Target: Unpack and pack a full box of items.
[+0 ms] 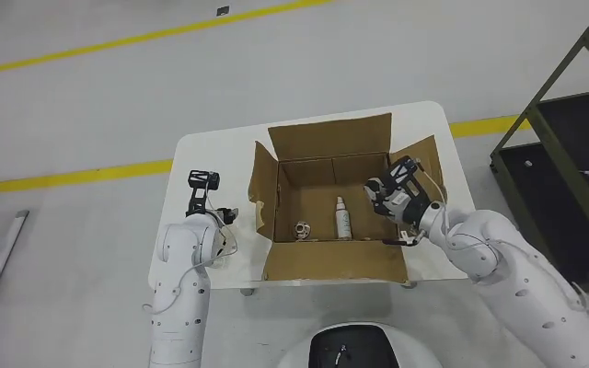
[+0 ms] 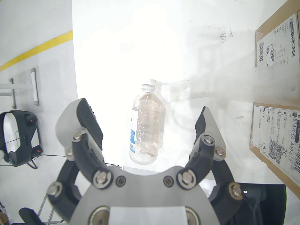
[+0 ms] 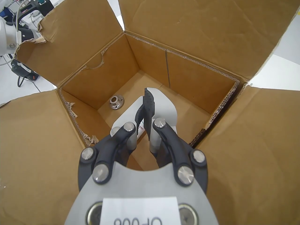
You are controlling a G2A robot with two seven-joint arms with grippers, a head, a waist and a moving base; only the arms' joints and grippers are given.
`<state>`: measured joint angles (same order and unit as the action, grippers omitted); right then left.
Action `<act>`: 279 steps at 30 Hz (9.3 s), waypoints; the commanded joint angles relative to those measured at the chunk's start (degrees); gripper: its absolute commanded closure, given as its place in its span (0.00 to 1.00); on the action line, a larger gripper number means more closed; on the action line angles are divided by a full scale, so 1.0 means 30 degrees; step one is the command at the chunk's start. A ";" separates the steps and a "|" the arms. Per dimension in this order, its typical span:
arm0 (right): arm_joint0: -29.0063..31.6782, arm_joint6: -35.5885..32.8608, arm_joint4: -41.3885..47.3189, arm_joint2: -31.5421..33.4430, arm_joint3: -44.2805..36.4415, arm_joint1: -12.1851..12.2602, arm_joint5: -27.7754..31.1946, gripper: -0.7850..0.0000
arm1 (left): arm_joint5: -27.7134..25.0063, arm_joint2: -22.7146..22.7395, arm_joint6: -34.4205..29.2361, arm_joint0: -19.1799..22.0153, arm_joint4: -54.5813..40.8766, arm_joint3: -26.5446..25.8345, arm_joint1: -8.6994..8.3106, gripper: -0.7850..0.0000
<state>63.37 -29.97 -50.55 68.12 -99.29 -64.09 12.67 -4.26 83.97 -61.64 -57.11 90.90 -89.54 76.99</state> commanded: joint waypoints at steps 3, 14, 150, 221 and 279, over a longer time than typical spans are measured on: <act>-0.1285 -0.0177 -0.1361 -0.1827 0.0278 -0.0511 -0.3744 1.00 | 0.0000 0.0000 0.0000 0.0000 0.0000 0.0000 0.0000 0.00; -0.4586 -0.1013 -0.1557 -0.6499 0.2434 -0.2412 -1.1835 1.00 | 0.0000 0.0000 0.0000 0.0000 0.0000 0.0000 0.0000 0.00; 0.0717 -0.5381 0.4986 0.3826 -0.0210 -0.5067 -0.5084 1.00 | 0.0000 0.0000 0.0000 0.0000 0.0000 0.0000 0.0000 0.00; 0.4519 -0.9240 -0.8483 0.6088 0.0265 -0.3326 -0.3567 0.49 | 0.0000 0.0000 0.0000 0.0000 0.0000 0.0000 0.0000 0.00; -0.7405 -1.0641 0.4285 -0.4354 0.5587 -0.4583 -0.6549 1.00 | 0.0000 0.0000 0.0000 0.0000 0.0000 0.0000 0.0000 0.00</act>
<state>41.16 -61.90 -37.70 55.06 -82.53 -77.84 -6.97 -4.26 83.97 -61.64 -57.11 90.90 -89.54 76.99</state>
